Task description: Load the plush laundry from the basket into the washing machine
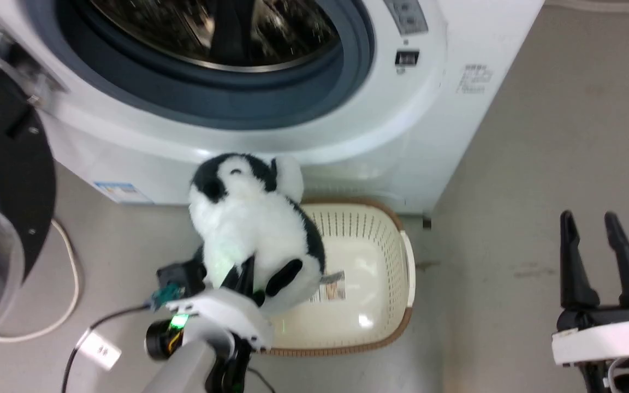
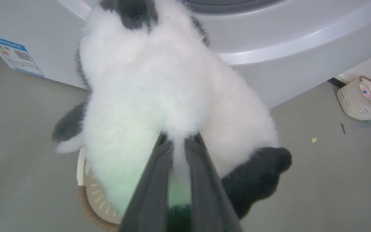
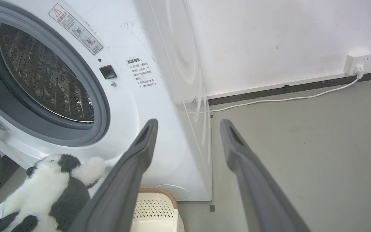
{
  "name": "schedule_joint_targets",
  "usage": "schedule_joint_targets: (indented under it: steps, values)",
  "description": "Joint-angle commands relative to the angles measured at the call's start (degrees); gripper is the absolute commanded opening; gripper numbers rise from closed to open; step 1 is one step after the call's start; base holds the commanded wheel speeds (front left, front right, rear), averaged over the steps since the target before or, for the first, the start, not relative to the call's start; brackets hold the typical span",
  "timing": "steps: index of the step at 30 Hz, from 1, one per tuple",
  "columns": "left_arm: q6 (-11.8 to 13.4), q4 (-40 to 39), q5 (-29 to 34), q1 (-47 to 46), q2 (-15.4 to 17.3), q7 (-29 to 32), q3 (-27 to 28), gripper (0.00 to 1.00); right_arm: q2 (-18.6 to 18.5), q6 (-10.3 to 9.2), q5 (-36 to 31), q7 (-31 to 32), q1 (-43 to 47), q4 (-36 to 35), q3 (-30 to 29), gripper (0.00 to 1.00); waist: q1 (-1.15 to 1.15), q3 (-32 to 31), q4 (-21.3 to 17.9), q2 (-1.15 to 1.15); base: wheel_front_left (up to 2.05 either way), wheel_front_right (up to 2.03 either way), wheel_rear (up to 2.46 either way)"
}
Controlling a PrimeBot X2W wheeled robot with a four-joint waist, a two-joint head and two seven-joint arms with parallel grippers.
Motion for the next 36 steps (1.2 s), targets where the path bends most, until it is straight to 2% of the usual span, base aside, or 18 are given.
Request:
schedule_joint_targets:
  steps: [1,2,4,5,6,8,9,10,11,14,17,26,36]
  values:
    - [0.3,-0.8,0.4,0.6,0.3,-0.3,0.3,0.00,0.2,-0.04,0.3,-0.4,0.5,0.2,0.1,1.00,0.02,-2.6,0.7,0.00,0.00,0.00,0.00]
    - [1.7,-5.4,1.5,3.6,1.2,-0.3,0.9,0.00,0.2,-0.04,0.7,-0.6,1.0,0.7,0.2,1.00,0.02,-4.1,0.9,0.00,0.00,0.00,0.00]
    - [2.4,-7.7,1.9,5.0,1.7,-0.3,1.1,0.00,0.2,-0.04,0.9,-0.7,1.3,1.0,0.3,1.00,0.02,-4.8,0.9,0.00,0.00,0.00,0.00]
    - [3.8,-12.3,2.9,7.6,2.7,-0.3,1.5,0.00,0.2,-0.04,1.3,-0.9,1.7,1.4,0.6,1.00,0.02,-6.0,1.0,0.00,0.00,0.00,0.00]
    - [3.8,-12.3,2.9,7.6,2.7,-0.3,1.5,0.00,0.2,-0.04,1.3,-0.9,1.7,1.4,0.6,1.00,0.02,-6.0,1.0,0.00,0.00,0.00,0.00]
    - [6.1,-19.0,4.1,11.1,4.4,-0.3,1.9,0.00,0.2,-0.04,1.8,-1.3,2.3,2.2,1.1,1.00,0.02,-7.8,1.0,0.00,0.00,0.00,0.00]
    - [6.1,-19.0,4.1,11.1,4.4,-0.3,1.9,0.00,0.2,-0.04,1.8,-1.3,2.3,2.2,1.1,1.00,0.02,-7.8,1.0,0.00,0.00,0.00,0.00]
    - [7.6,-23.1,5.1,12.7,5.5,-0.3,2.0,0.00,0.2,-0.04,2.1,-1.6,2.6,2.6,1.2,1.00,0.02,-8.7,1.0,0.00,0.00,0.00,0.00]
    - [7.6,-23.1,5.1,12.7,5.5,-0.3,2.0,0.00,0.2,-0.04,2.1,-1.6,2.6,2.6,1.2,1.00,0.02,-8.7,1.0,0.00,0.00,0.00,0.00]
    - [10.2,-30.5,6.8,14.6,7.5,-0.3,2.5,0.00,0.2,-0.04,2.8,-2.0,3.4,3.2,1.0,1.00,0.02,-10.0,1.0,0.00,0.00,0.00,0.00]
    - [10.8,-32.1,7.4,13.5,8.1,0.1,2.6,0.00,0.2,-0.04,2.9,-2.1,3.4,3.3,0.7,1.00,0.02,-10.1,0.8,0.00,0.00,0.00,0.00]
    - [9.8,-29.5,8.2,4.4,8.4,0.2,5.4,0.00,0.2,-0.04,2.8,-2.0,2.1,2.5,0.4,1.00,0.02,-7.1,-0.7,0.00,0.00,0.00,0.00]
    - [5.5,-17.9,10.0,-11.2,8.1,-0.2,7.6,0.00,0.2,-0.04,1.9,-1.4,-1.4,0.4,-0.1,1.00,0.02,0.8,-2.9,0.00,0.00,0.00,0.00]
